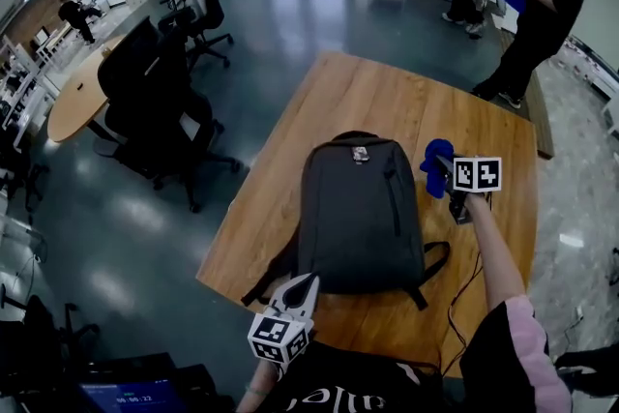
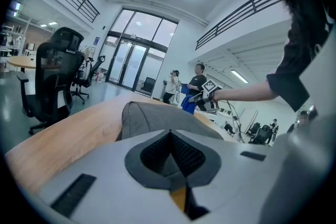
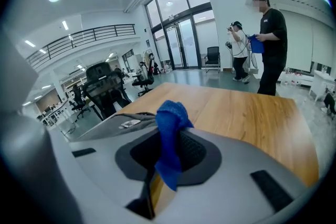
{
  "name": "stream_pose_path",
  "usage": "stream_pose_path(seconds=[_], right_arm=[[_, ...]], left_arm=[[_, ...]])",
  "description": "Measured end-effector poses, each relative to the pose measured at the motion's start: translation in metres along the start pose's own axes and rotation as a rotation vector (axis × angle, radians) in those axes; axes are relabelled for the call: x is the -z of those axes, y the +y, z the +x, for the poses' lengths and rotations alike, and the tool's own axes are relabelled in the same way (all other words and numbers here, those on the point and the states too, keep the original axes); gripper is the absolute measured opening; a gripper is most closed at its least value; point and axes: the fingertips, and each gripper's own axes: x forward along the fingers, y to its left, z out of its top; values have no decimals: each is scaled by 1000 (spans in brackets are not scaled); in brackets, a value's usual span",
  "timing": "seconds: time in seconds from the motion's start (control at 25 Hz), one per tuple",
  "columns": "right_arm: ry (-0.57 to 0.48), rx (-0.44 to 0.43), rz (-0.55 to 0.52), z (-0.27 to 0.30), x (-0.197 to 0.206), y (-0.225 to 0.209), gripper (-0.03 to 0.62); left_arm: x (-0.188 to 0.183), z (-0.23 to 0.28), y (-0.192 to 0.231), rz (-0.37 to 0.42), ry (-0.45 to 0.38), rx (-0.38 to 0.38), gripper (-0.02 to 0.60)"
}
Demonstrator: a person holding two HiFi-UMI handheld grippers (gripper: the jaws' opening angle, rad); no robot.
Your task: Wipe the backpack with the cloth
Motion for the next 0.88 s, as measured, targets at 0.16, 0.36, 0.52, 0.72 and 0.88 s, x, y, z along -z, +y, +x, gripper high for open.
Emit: stream_pose_path(seconds=[0.16,0.36,0.52,0.72,0.88], right_arm=[[-20,-42,-76,17,-30,27,66],[-46,-148,-198,60,-70,105,66],[-54,-259,-302,96,-91,190,66],[-53,-395,-298,133,-90,273,66],[-1,-449,-238,165,-68,304,66]], left_arm=[[2,-1,1,-16,-14,-8,0],[5,-8,18,-39,-21,-26,0],[9,-18,36,-67,-28,-59,0],[8,-26,60,-84,-41,-89,0],[4,-31,79,-88,-57,-117,0]])
